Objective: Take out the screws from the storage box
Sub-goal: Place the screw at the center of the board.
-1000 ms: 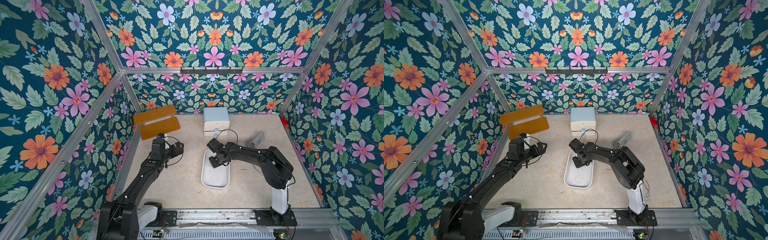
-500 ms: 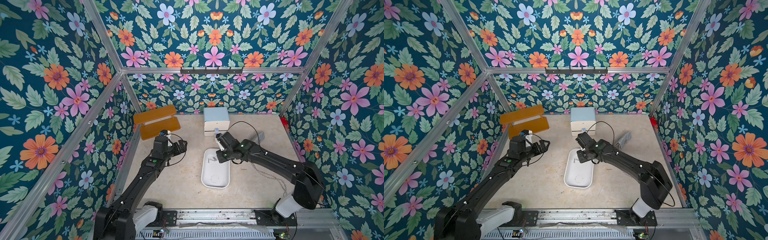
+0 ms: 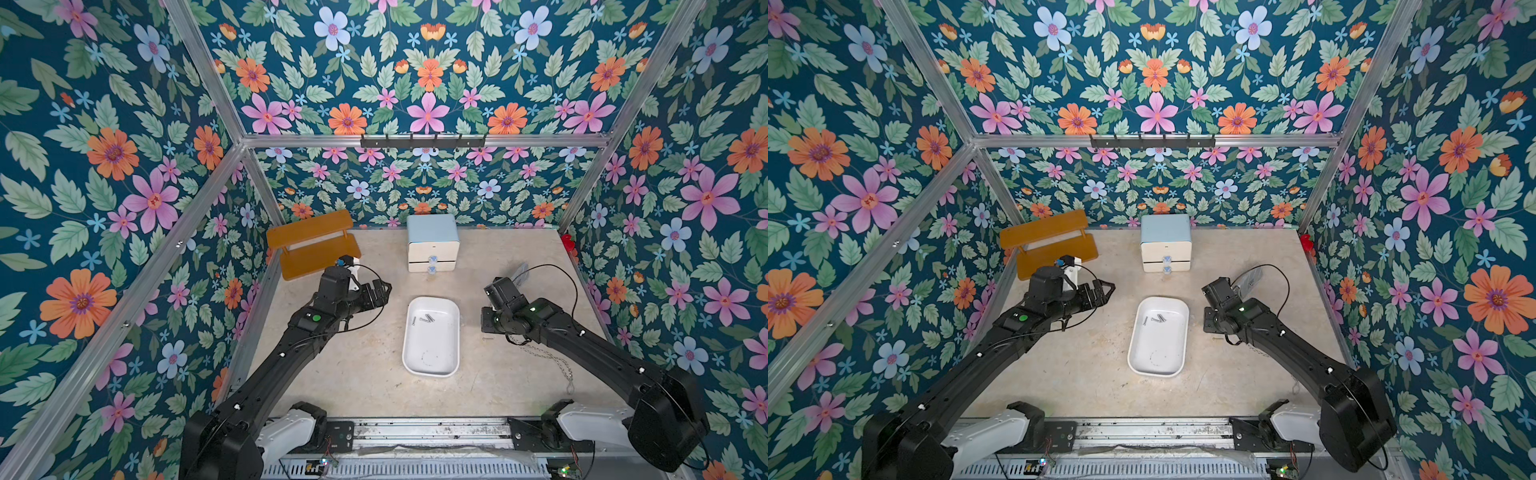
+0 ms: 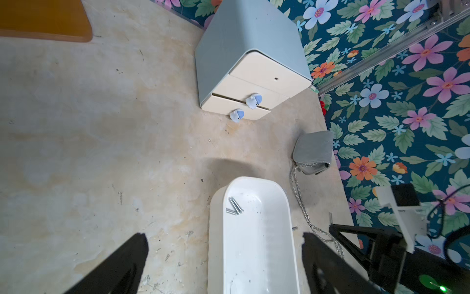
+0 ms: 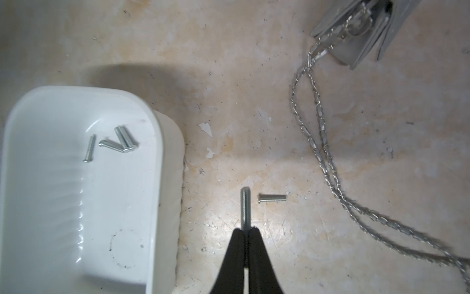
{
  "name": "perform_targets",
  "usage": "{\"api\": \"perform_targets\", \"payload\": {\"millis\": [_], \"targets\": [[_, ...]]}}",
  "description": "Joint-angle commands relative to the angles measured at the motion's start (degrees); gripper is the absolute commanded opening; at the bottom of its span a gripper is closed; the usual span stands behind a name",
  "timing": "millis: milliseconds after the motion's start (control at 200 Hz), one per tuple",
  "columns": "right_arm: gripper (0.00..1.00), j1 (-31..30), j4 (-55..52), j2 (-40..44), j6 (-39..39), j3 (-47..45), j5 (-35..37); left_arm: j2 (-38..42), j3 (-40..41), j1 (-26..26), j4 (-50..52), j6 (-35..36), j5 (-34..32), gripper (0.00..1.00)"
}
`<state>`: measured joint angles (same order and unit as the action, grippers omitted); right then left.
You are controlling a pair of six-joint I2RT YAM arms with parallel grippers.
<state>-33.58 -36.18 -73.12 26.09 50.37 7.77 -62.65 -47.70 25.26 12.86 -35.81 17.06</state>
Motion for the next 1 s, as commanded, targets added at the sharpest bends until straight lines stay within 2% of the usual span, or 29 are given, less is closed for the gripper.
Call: {"api": "perform_targets", "payload": {"millis": [0,105,205,345,470,605,670,750,835,945,995], "targets": [[0.08,0.23,1.64,-1.30,3.52,-1.55,1.89,0.34,-1.12,3.82,0.85,-0.31,0.90,0.99],[0.08,1.48,1.73,-3.30,5.67,-3.23,2.74,-1.45,-3.12,7.82,3.99,-0.43,0.04,0.98],[0.08,3.10,4.90,-3.61,6.41,-6.24,0.49,-3.07,-3.10,11.83,2.29,-4.23,-0.03,0.93],[0.13,3.24,6.50,-3.84,5.87,-7.48,0.49,-5.48,-3.37,17.79,-0.80,-9.08,-4.21,0.98],[0.13,3.65,7.68,-5.33,5.40,-7.73,-0.19,-10.31,-4.67,21.76,-3.16,-9.83,-5.52,0.98],[0.17,4.21,9.40,-7.24,5.29,-7.92,-0.65,-15.51,-4.94,22.74,-5.60,-12.09,-5.68,0.95],[0.20,4.87,9.73,-8.05,5.36,-7.88,-0.87,-16.47,-3.78,22.73,-8.85,-14.95,-5.72,0.91],[0.25,5.35,9.55,-8.26,5.50,-7.48,-0.85,-17.30,-2.48,22.73,-12.55,-18.72,-6.04,0.91],[0.26,5.87,9.71,-8.01,5.65,-7.48,-1.25,-18.70,-2.95,22.97,-13.93,-20.73,-6.16,0.91],[0.26,5.86,9.93,-6.99,5.47,-7.39,-1.52,-20.96,-8.06,24.44,-9.29,-16.70,-8.49,0.89],[0.27,5.90,9.91,-6.26,5.25,-7.20,-1.38,-22.51,-11.51,24.99,-5.20,-13.70,-9.80,0.84]]}}
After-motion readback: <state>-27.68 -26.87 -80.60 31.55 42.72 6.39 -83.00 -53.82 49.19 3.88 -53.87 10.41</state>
